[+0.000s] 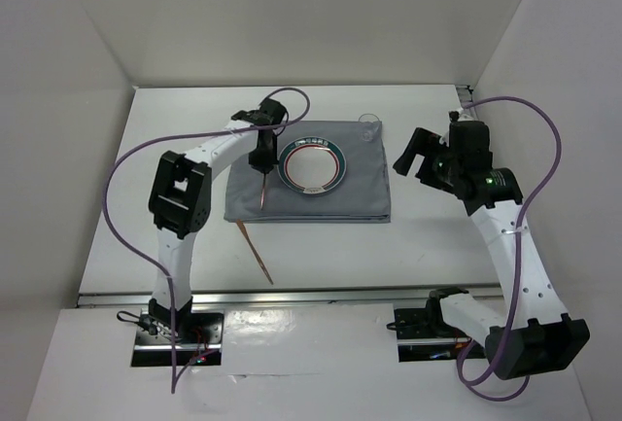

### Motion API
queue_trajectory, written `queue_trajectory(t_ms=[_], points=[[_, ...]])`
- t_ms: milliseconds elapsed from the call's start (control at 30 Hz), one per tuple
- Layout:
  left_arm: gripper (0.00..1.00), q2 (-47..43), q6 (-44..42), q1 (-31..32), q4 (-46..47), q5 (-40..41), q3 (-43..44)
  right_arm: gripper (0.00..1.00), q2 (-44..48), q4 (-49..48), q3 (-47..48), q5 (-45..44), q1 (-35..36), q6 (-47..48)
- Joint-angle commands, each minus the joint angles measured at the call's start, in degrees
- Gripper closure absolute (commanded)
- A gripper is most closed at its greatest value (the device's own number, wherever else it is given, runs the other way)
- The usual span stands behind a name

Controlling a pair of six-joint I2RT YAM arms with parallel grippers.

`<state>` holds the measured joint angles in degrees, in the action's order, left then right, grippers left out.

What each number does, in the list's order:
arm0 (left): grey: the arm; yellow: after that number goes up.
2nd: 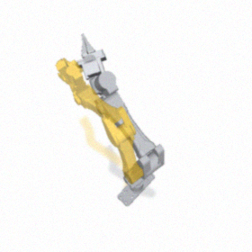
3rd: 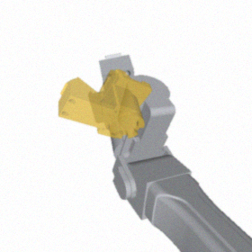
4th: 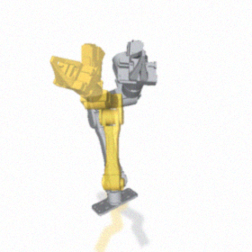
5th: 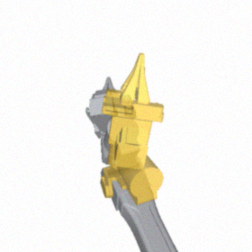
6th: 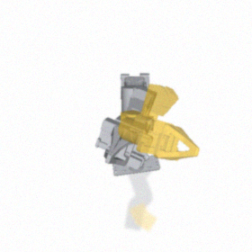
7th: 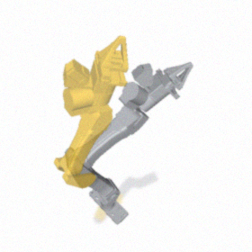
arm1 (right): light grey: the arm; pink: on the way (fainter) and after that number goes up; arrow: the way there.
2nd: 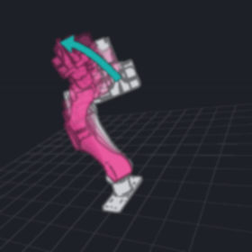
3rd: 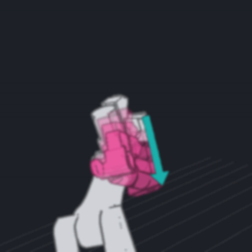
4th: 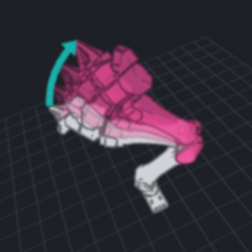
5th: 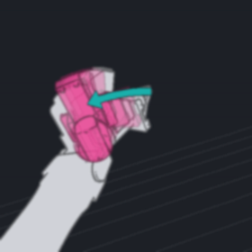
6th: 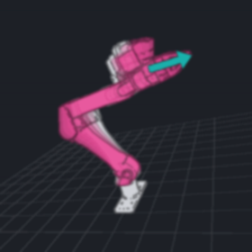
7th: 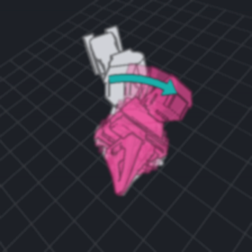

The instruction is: Set the dinner table for one person

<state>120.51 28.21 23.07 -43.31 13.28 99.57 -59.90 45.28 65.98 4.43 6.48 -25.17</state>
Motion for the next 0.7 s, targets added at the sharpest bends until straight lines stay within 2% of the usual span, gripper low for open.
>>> queue_trajectory(t_ms=[0,667], points=[[1.0,4.3,-2.2,-0.5,-1.8,1.1,5.1,0.0,1.3,1.2,-1.4,-1.7,-0.3,-0.4],[1.0,12.4,-2.8,-3.1,-3.6,-2.5,14.2,0.0,0.7,1.7,-2.5,-1.7,-0.3,-0.4]])
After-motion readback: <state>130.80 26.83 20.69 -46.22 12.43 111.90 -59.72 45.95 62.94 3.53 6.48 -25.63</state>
